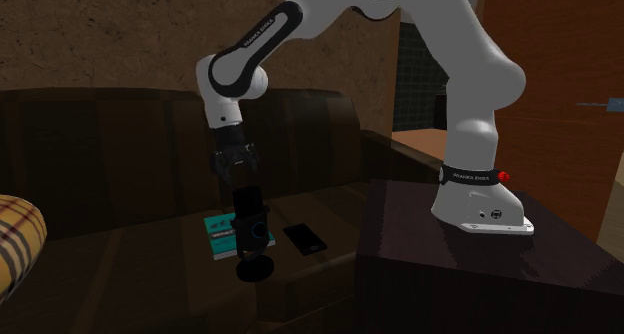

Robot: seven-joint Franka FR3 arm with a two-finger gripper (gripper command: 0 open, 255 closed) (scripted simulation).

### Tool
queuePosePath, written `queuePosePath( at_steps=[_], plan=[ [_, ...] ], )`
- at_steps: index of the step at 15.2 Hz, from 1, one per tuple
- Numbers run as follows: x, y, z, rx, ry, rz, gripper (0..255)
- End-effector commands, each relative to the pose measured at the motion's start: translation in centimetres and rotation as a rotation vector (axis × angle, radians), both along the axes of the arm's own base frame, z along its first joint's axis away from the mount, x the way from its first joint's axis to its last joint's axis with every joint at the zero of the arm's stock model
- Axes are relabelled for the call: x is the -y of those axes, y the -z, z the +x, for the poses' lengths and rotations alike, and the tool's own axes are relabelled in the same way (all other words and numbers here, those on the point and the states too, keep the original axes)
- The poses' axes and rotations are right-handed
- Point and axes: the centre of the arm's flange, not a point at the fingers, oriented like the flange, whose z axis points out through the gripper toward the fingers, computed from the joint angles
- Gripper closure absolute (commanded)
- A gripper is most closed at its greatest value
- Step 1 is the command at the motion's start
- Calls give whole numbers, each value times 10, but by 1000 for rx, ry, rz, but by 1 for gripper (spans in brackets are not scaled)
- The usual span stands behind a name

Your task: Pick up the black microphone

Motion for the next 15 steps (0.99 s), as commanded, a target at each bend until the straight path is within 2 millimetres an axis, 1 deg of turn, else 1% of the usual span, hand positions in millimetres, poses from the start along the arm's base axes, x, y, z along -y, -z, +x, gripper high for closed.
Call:
queuePosePath(
  at_steps=[1, 5, 6, 8, 9, 15],
  plan=[
    [-1, 9, 3, -1, 3, -1, 0],
    [-1, 31, 3, -1, 3, -1, 0],
    [-1, 39, 3, -1, 3, -1, 0],
    [-1, 39, 3, -1, 3, -1, 0],
    [0, 39, 3, -1, 3, -1, 255],
    [0, 39, 3, -1, 3, -1, 255]
  ],
)
